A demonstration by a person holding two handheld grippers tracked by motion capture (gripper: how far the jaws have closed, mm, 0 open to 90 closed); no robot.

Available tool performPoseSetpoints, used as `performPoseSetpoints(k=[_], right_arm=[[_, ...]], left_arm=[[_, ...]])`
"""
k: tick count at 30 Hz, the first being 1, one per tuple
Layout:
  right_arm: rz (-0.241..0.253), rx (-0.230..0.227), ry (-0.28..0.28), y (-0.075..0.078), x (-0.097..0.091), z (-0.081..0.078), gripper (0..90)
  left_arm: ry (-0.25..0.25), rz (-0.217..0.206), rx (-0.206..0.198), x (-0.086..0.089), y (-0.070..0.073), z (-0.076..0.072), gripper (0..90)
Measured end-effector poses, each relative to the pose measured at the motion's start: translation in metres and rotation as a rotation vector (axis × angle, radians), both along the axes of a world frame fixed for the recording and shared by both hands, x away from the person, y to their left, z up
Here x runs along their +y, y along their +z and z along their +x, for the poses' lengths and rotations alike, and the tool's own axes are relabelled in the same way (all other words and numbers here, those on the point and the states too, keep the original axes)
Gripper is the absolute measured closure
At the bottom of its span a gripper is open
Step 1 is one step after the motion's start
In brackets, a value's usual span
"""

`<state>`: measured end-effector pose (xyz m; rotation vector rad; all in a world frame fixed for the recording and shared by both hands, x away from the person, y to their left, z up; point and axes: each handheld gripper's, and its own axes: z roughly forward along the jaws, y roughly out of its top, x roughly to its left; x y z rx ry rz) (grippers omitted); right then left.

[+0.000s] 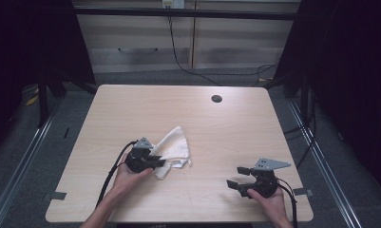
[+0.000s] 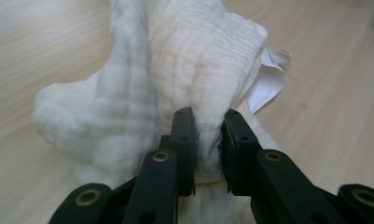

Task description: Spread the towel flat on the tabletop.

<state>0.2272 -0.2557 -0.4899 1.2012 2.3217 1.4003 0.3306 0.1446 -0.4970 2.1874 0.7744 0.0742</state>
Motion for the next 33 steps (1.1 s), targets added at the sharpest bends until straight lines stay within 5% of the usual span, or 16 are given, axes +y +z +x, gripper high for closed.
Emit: performPoseSetpoints(k=[12, 18, 28, 33], right_arm=[[0.001, -0.005, -0.004, 0.0, 0.001, -0.001, 26.7], [0.0, 0.003, 0.014, 0.0, 0.005, -0.001, 27.1], [-0.006, 0.004, 0.025, 0.0, 0.008, -0.002, 27.2], [-0.005, -0.003, 0.035, 0.0, 0.011, -0.001, 27.2]], left_arm=[[-0.066, -0.003, 0.004, 0.002, 0.0, -0.036, 76.6], [-0.122, -0.007, -0.012, -0.011, 0.0, -0.054, 76.6], [-0.152, -0.02, -0.014, -0.019, -0.001, -0.054, 75.1], [-0.137, -0.038, -0.015, -0.019, 0.003, -0.054, 58.1]])
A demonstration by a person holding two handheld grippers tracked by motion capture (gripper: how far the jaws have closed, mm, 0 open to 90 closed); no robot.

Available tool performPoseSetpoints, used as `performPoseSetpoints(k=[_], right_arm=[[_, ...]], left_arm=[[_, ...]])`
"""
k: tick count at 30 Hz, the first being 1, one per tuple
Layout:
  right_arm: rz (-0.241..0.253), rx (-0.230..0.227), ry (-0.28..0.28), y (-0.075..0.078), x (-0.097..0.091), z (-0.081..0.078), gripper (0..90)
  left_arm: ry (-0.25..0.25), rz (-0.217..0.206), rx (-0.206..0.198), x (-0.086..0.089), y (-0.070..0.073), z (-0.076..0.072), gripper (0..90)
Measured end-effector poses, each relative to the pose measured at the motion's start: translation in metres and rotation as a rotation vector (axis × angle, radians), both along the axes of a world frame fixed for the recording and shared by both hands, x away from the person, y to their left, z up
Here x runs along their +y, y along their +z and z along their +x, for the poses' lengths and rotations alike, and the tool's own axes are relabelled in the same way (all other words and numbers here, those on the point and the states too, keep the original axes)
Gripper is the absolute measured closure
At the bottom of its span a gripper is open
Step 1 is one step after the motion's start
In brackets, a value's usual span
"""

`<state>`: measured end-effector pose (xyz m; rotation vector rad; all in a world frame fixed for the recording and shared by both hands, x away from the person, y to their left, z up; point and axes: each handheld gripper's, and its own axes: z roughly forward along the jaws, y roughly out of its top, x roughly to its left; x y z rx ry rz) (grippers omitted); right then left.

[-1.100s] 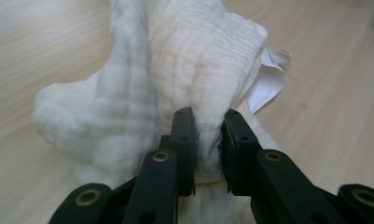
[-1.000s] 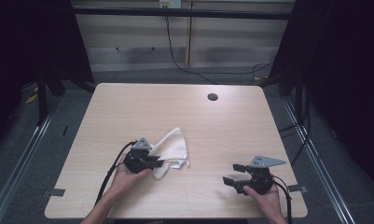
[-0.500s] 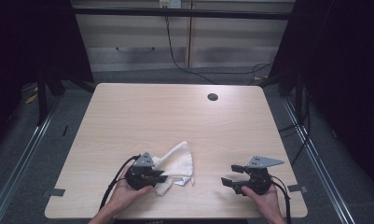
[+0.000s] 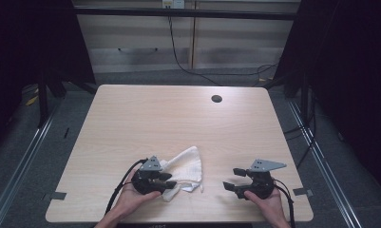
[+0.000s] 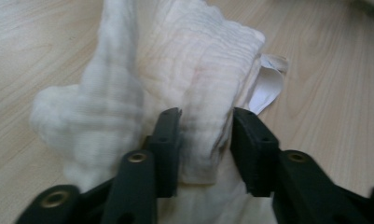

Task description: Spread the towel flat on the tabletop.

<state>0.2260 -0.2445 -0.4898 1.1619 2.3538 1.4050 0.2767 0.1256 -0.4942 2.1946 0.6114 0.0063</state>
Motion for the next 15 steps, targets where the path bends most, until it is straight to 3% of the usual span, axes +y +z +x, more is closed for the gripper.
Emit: performPoseSetpoints(k=[2, 3, 7, 8, 10, 12, 13, 15], right_arm=[[0.002, 0.001, 0.001, 0.0, 0.0, 0.0, 27.3], [0.017, 0.004, 0.008, 0.0, 0.002, 0.0, 29.2], [0.039, 0.013, 0.027, 0.0, 0.005, 0.0, 34.2], [0.043, 0.012, 0.04, 0.002, 0.01, 0.002, 39.4], [0.043, 0.01, 0.046, 0.003, 0.012, 0.002, 41.6], [0.036, 0.005, 0.078, 0.006, 0.019, 0.005, 50.1], [0.026, 0.009, 0.112, 0.008, 0.03, 0.009, 51.0], [0.025, 0.012, 0.124, 0.009, 0.034, 0.01, 52.1]], left_arm=[[0.007, 0.001, -0.002, 0.001, 0.002, -0.001, 54.9], [0.012, -0.003, -0.003, 0.002, 0.005, -0.002, 44.8], [0.018, -0.035, -0.001, 0.012, 0.016, -0.008, 39.2], [0.025, -0.043, -0.004, 0.019, 0.019, -0.011, 38.3], [0.039, -0.045, -0.011, 0.024, 0.02, -0.013, 38.3], [0.04, -0.043, -0.007, 0.029, 0.018, -0.014, 43.4], [0.049, -0.027, -0.007, 0.03, 0.016, -0.014, 44.8], [0.062, -0.034, -0.002, 0.03, 0.012, -0.011, 49.9]])
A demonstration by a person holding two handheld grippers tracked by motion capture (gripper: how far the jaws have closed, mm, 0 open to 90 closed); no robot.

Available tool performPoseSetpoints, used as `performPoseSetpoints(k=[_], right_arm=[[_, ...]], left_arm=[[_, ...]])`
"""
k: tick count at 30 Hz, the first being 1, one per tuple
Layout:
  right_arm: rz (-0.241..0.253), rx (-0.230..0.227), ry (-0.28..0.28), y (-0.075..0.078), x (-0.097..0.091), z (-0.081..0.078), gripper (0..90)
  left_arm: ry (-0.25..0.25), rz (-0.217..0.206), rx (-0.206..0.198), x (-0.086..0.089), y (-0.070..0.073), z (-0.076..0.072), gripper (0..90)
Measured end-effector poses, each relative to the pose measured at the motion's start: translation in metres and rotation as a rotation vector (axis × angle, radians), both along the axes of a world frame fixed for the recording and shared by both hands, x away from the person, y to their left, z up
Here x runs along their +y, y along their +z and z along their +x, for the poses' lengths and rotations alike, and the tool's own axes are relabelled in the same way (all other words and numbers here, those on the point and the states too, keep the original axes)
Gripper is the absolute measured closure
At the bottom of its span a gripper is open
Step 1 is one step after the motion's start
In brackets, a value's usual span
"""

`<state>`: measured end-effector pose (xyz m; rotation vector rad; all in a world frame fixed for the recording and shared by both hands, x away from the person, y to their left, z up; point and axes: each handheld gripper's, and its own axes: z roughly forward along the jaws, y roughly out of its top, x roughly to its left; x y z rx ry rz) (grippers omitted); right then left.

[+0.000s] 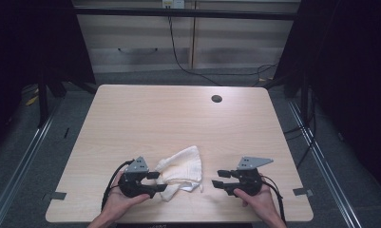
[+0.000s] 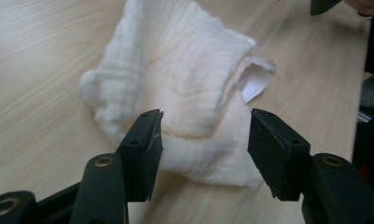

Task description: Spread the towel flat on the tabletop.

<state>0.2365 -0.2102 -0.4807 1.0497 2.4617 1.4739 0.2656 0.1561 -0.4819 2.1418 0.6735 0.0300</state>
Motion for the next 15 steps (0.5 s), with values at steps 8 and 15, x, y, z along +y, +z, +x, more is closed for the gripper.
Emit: performPoseSetpoints(k=[8, 15], right_arm=[[-0.051, 0.001, 0.113, 0.004, 0.042, 0.033, 56.0], [-0.055, 0.022, 0.138, -0.009, 0.054, 0.039, 48.9]], left_arm=[[-0.026, 0.115, -0.051, -0.008, -0.004, 0.019, 72.8], [0.017, 0.074, -0.031, -0.009, -0.016, 0.029, 86.7]])
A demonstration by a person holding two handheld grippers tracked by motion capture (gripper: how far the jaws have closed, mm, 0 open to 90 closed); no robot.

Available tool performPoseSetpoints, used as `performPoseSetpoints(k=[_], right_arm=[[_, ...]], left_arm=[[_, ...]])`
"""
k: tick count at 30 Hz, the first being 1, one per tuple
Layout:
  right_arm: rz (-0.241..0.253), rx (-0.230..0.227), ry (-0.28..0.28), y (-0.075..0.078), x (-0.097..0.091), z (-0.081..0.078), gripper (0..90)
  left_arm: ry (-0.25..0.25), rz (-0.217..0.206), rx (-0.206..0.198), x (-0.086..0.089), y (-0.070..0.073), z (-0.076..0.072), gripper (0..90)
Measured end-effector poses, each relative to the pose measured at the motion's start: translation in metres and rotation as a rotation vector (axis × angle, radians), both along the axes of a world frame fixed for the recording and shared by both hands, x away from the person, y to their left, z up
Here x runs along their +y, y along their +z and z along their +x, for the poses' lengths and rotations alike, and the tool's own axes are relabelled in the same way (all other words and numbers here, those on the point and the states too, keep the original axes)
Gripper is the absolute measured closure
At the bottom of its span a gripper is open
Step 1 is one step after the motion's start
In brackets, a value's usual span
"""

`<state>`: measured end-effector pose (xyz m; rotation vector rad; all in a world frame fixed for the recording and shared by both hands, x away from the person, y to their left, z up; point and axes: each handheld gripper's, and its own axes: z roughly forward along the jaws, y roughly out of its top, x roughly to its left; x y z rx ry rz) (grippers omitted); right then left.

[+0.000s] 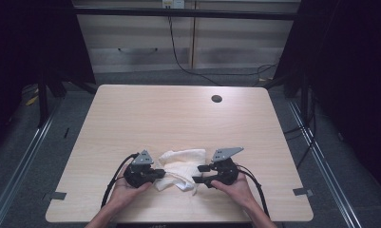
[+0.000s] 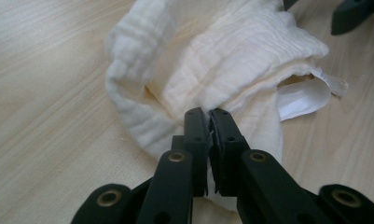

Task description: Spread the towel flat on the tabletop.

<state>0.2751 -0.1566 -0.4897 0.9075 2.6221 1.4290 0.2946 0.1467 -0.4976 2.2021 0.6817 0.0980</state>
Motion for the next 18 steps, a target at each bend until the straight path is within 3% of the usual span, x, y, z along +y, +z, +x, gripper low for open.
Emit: performPoseSetpoints(k=[2, 5, 8, 18], right_arm=[[-0.007, -0.01, 0.014, 0.0, 0.003, -0.002, 50.0], [-0.02, -0.016, 0.047, -0.003, 0.007, -0.004, 64.2], [-0.057, -0.021, 0.049, -0.008, 0.01, -0.004, 63.4], [-0.095, -0.052, 0.073, -0.017, 0.019, -0.006, 66.1]], left_arm=[[0.013, -0.006, -0.006, -0.001, 0.001, 0.002, 86.7], [0.02, -0.007, -0.001, 0.0, 0.0, 0.005, 86.7], [0.021, -0.011, 0.004, -0.001, -0.003, 0.007, 86.6], [0.033, -0.011, 0.013, 0.002, -0.004, 0.009, 85.4]])
